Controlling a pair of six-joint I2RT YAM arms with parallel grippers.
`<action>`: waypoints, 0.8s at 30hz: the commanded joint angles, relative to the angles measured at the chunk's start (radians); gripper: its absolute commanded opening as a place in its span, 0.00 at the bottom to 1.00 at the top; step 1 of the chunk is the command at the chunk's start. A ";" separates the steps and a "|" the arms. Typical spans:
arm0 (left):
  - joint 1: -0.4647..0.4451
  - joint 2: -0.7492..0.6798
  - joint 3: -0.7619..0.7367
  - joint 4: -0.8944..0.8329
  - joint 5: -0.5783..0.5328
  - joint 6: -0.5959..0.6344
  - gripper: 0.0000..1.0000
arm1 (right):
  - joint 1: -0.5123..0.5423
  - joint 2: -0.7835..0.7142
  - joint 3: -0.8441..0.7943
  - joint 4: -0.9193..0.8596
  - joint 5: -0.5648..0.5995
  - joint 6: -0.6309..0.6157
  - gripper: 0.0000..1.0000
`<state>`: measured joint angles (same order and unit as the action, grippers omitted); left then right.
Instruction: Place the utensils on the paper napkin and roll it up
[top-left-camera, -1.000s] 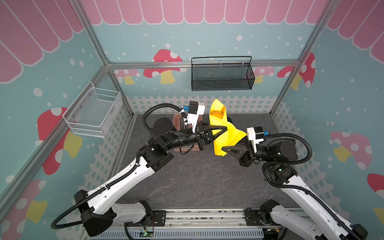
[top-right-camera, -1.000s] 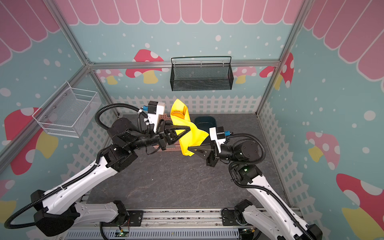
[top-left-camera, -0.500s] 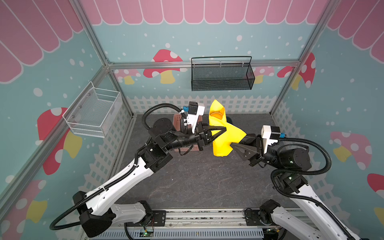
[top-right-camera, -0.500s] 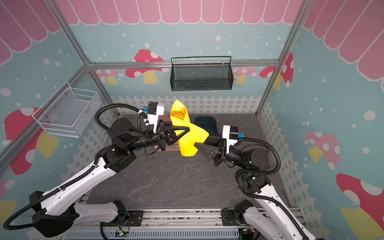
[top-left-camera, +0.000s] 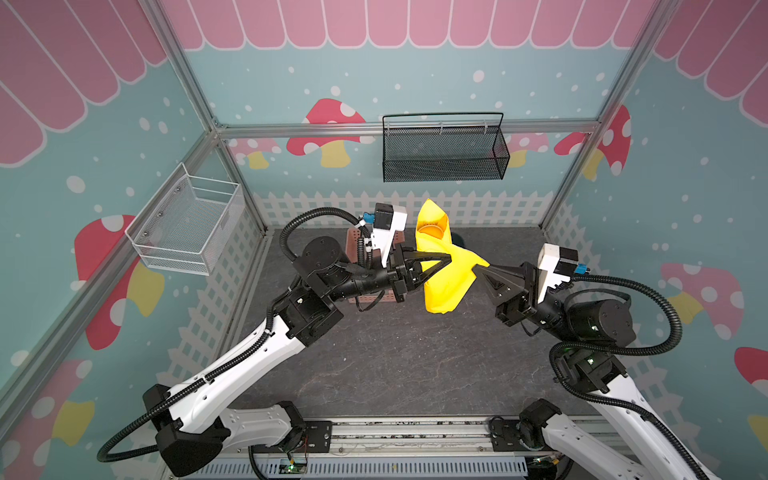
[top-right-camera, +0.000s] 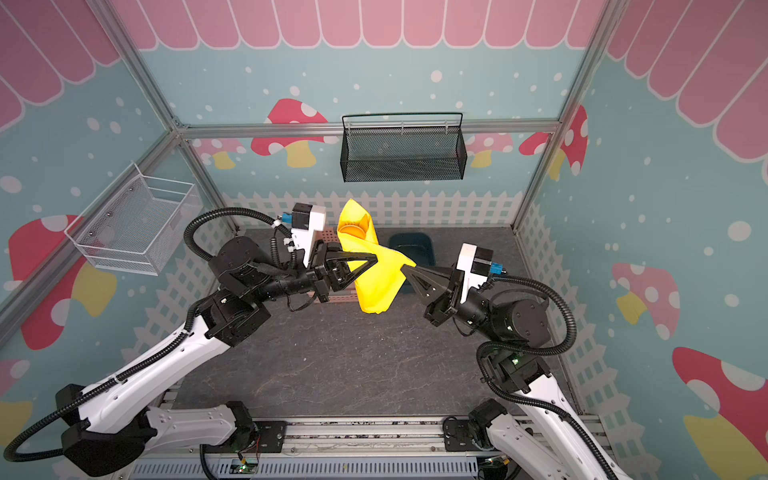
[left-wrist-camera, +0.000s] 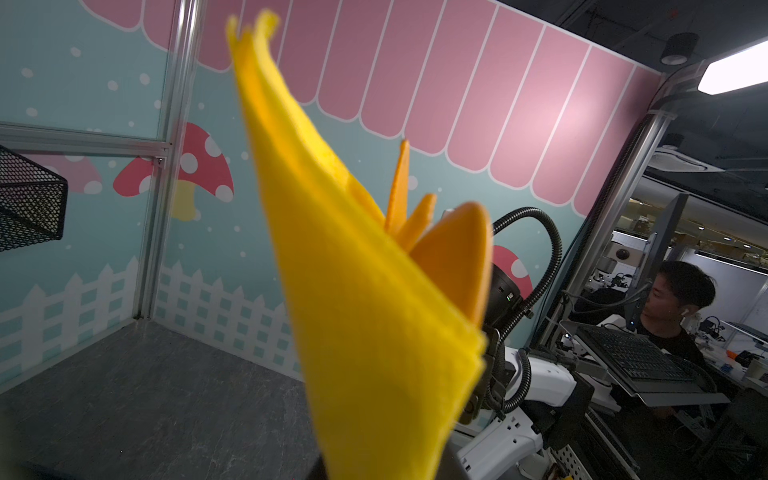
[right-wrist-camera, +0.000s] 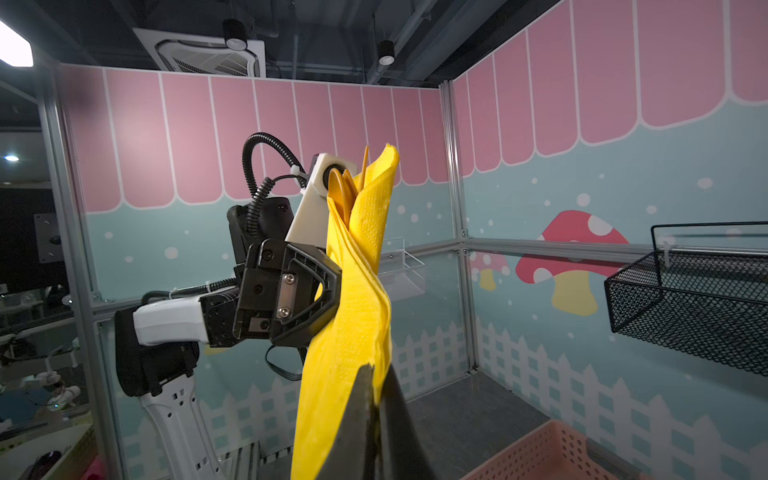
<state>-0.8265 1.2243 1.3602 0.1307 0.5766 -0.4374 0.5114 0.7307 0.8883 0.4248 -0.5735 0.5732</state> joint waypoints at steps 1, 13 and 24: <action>-0.005 -0.019 -0.003 -0.009 0.020 0.020 0.08 | 0.002 -0.009 0.026 0.006 0.019 -0.013 0.02; -0.005 -0.016 0.002 0.010 0.070 -0.004 0.06 | 0.001 0.027 0.041 -0.041 0.076 -0.039 0.00; -0.005 0.012 0.010 0.085 0.116 -0.065 0.05 | 0.001 0.110 0.046 0.043 -0.056 -0.019 0.00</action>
<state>-0.8268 1.2331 1.3602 0.1524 0.6468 -0.4755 0.5125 0.8249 0.9165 0.4168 -0.5880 0.5518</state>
